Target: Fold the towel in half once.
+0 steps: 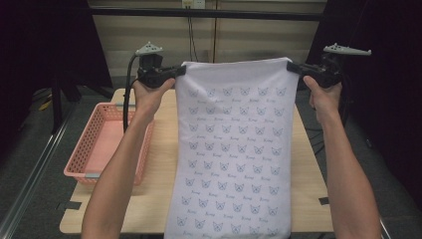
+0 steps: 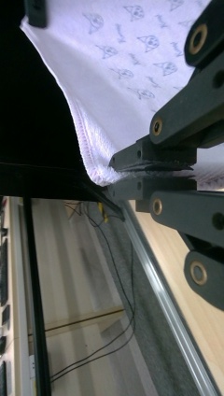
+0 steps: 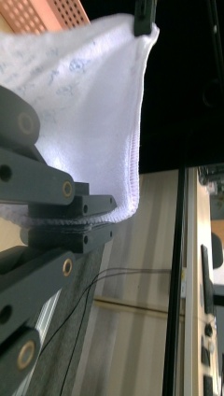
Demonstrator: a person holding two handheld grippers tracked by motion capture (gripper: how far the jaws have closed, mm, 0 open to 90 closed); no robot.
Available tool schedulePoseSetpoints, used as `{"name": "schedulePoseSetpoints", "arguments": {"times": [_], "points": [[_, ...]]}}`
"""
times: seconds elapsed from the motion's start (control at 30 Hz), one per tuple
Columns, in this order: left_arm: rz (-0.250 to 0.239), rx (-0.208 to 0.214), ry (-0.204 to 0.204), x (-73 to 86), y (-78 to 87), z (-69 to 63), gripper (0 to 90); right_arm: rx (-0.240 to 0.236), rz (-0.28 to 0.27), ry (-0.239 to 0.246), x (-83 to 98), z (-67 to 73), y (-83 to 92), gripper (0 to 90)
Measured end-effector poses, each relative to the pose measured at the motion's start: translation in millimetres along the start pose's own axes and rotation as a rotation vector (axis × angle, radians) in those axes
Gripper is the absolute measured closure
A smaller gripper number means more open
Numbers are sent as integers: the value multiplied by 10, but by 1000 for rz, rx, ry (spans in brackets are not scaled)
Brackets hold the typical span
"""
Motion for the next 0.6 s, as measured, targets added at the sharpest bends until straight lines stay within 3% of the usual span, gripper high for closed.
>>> {"name": "schedulePoseSetpoints", "arguments": {"times": [0.17,0.23,0.43,0.5,0.57,0.6], "points": [[33,29,-2,203,96,-96,867,-64,20,-27,221,80,179,873],[49,41,-6,281,170,-155,867,-77,41,-16,317,148,271,873],[76,91,-21,556,466,-404,867,-144,95,-20,635,362,587,873],[79,129,1,654,568,-482,866,-154,122,-30,753,442,694,874],[87,122,-4,762,669,-560,866,-179,133,-49,887,509,798,874],[93,141,5,827,716,-589,866,-175,138,-48,952,543,853,874]]}}
Point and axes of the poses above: each handheld gripper's, and its own axes: y roughly backward along the jaws, x roughly out of its underside, z roughly to its left, the point moved 1 cm from there along -y, roughly forward along the jaws, and after that the axes turned 5 degrees about -z, right-handed, at the moved point
